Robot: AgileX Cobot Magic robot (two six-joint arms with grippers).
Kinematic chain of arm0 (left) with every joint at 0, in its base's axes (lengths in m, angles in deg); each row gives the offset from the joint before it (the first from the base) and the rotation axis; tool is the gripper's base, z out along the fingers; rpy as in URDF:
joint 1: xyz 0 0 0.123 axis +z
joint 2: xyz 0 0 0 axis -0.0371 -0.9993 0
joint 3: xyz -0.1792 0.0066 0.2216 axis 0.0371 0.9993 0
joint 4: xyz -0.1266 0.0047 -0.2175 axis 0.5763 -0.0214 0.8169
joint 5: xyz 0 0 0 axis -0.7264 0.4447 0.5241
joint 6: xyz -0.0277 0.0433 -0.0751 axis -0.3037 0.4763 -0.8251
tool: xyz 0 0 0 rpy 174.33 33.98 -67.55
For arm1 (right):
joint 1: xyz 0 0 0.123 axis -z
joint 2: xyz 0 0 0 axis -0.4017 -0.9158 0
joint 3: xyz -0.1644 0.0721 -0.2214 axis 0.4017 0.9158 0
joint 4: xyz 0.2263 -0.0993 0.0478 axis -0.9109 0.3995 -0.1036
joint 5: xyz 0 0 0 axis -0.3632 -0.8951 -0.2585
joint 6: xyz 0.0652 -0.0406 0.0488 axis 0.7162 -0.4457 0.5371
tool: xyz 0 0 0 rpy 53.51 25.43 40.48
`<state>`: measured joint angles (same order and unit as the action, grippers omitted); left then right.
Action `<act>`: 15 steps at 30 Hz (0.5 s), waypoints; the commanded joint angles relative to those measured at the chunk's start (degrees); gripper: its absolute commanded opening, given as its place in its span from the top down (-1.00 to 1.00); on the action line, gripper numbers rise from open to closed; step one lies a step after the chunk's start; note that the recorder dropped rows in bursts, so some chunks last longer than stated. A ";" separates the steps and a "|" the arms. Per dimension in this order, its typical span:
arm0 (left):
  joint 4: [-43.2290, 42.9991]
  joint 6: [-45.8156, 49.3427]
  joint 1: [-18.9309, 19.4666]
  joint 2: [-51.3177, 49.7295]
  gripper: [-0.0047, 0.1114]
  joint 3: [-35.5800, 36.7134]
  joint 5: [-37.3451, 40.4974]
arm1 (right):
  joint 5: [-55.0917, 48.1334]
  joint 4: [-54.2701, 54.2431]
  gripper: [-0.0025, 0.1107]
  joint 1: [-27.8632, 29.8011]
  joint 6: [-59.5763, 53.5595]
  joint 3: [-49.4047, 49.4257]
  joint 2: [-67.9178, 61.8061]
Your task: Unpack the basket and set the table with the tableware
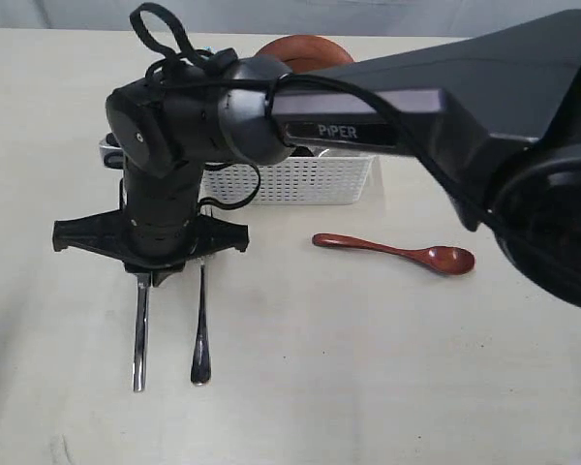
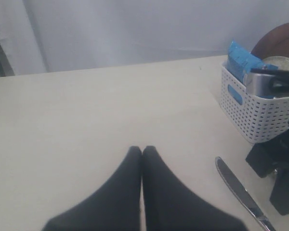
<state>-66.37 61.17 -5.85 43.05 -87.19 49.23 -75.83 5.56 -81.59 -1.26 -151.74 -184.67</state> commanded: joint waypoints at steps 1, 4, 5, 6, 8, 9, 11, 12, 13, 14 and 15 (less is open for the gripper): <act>-0.16 0.32 0.05 0.19 0.92 0.22 -0.10 | 2.29 -0.23 0.50 -1.68 -3.26 0.01 1.04; -0.16 0.32 0.05 0.19 0.92 0.22 -0.10 | 2.29 -0.68 0.17 -2.06 -3.08 0.01 0.42; -0.16 0.32 0.05 0.19 0.92 0.22 -0.10 | 2.29 -0.68 0.17 -2.09 -3.08 0.01 0.27; -0.16 0.32 0.05 0.19 0.92 0.22 -0.10 | 2.29 -0.68 0.17 -2.21 -3.08 0.01 0.16; -0.16 0.32 0.05 0.19 0.92 0.22 -0.10 | 2.29 -0.28 0.17 -2.74 -3.08 0.01 0.15; -0.16 0.32 0.05 0.19 0.92 0.22 -0.10 | 2.29 0.12 0.17 -2.88 -3.08 -0.09 0.04; -0.16 0.32 0.05 0.19 0.92 0.22 -0.10 | 0.55 0.61 0.17 -3.12 -3.08 -1.43 -0.60; -0.16 0.32 0.05 0.19 0.92 0.22 -0.10 | -0.54 0.78 0.17 -3.34 -3.22 -2.47 -1.08; -0.16 0.32 0.05 0.19 0.92 0.22 -0.10 | -1.48 0.99 0.17 -3.64 -3.52 -3.75 -1.70; -0.16 0.32 0.05 0.19 0.92 0.22 -0.10 | -2.44 1.25 0.17 -4.07 -3.69 -5.11 -2.41; -0.16 0.32 0.05 0.19 0.92 0.22 -0.10 | -3.11 1.34 0.17 -4.38 -3.69 -6.33 -3.22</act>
<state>-66.37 61.17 -5.85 43.05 -87.19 49.23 -76.66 5.87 -85.05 -4.07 -154.99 -186.29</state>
